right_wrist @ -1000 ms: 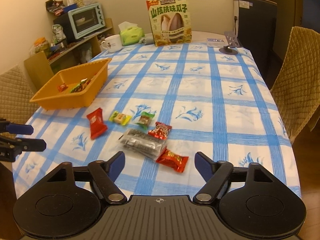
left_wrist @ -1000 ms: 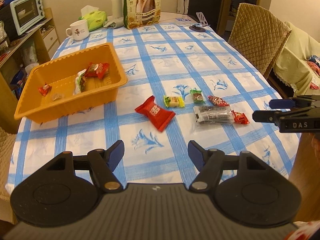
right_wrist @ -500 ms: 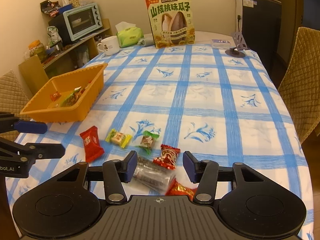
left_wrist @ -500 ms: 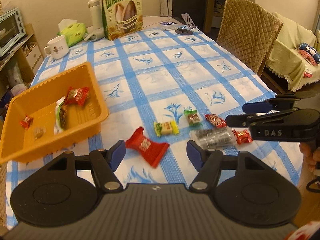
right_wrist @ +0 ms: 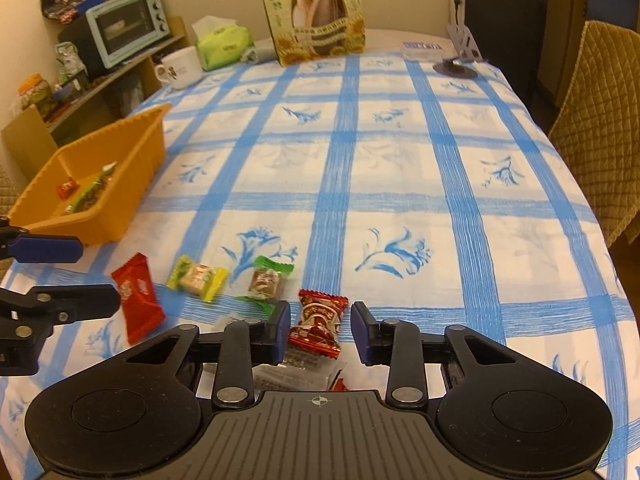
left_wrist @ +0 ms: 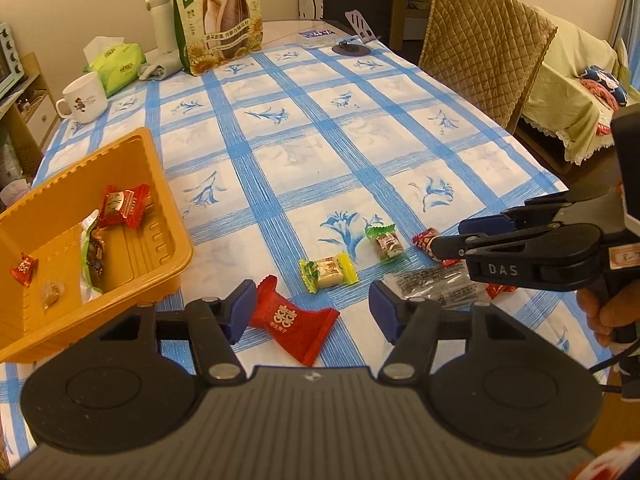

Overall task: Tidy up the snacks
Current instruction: 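Grasp the red-gold wrapped candy with the right gripper, then grasp the yellow-green wrapped candy with the left gripper while the right holds its candy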

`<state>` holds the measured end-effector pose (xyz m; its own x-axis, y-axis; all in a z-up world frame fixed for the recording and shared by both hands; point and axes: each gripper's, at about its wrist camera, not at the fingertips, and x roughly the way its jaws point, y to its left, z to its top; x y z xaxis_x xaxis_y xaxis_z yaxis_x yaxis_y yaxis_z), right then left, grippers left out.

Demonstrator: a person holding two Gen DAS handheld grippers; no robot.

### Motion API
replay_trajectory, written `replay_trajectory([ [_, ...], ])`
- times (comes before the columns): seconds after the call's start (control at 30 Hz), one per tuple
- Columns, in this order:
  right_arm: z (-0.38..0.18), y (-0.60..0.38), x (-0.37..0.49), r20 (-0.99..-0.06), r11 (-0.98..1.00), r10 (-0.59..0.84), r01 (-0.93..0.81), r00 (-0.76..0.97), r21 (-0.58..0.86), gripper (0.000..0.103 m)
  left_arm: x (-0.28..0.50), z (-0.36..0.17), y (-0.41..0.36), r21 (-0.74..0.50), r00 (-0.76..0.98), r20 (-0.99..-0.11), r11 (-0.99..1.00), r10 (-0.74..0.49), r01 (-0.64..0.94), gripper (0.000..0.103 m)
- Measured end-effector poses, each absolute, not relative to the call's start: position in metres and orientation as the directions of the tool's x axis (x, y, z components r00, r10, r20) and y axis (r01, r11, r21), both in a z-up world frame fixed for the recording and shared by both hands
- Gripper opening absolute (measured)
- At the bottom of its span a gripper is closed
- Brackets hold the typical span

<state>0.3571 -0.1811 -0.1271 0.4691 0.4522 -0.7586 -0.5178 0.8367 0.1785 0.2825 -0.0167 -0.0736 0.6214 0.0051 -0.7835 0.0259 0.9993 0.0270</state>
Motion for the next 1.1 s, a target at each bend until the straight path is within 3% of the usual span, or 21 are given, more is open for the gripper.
replay_trajectory([
  [0.43, -0.140, -0.173, 0.365, -0.780, 0.842, 0.430, -0.514, 0.455, 0.164, 0.034, 0.295, -0.085, -0.014, 0.041, 0.602, -0.799, 0.997, -0.006, 0.064, 0.055],
  [0.63, -0.140, -0.171, 0.364, -0.775, 0.834, 0.429, -0.533, 0.464, 0.143, 0.027, 0.301, -0.090, -0.016, 0.060, 0.597, -0.802, 0.994, -0.006, 0.092, 0.054],
  [0.73, -0.137, -0.173, 0.363, -0.765, 0.834, 0.432, -0.535, 0.478, 0.137, 0.021, 0.305, -0.096, -0.019, 0.091, 0.593, -0.806, 0.989, 0.005, 0.116, 0.053],
  [1.1, -0.124, -0.203, 0.368, -0.743, 0.868, 0.431, -0.461, 0.513, 0.185, 0.021, 0.325, -0.120, -0.036, 0.226, 0.583, -0.812, 0.936, 0.029, 0.269, 0.052],
])
